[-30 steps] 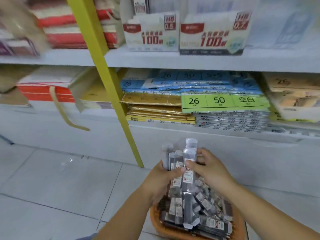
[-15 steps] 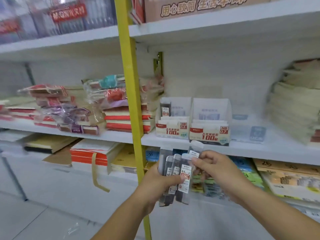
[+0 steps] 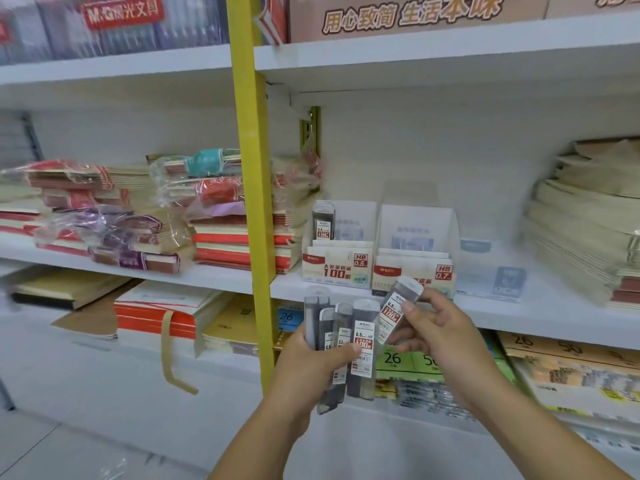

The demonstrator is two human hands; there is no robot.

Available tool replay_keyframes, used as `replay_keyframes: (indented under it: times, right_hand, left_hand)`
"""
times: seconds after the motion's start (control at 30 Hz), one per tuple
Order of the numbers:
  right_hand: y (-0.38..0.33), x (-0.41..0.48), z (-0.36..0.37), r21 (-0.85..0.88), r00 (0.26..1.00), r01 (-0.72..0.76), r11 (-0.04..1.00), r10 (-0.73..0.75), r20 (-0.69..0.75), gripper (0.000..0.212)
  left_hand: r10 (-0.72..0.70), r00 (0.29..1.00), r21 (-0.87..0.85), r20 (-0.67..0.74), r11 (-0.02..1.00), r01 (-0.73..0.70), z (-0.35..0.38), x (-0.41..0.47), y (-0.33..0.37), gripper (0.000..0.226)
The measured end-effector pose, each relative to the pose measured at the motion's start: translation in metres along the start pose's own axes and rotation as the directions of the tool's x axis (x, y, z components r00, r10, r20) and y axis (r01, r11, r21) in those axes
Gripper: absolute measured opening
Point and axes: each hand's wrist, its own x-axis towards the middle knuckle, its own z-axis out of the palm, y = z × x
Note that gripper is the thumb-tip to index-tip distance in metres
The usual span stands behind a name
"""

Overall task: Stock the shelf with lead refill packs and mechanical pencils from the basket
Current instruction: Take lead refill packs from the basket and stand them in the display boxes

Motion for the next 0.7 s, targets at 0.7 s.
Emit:
replay_keyframes:
  times: [0.7]
  right_hand:
    - [-0.109, 0.170, 0.047, -0.713, 0.862, 0.462, 0.527, -0.455, 0.223, 0.026]
  left_hand:
    - [0.218, 0.911, -0.169, -0.350, 0.942, -0.290, -0.036, 0.062, 0.049, 0.032]
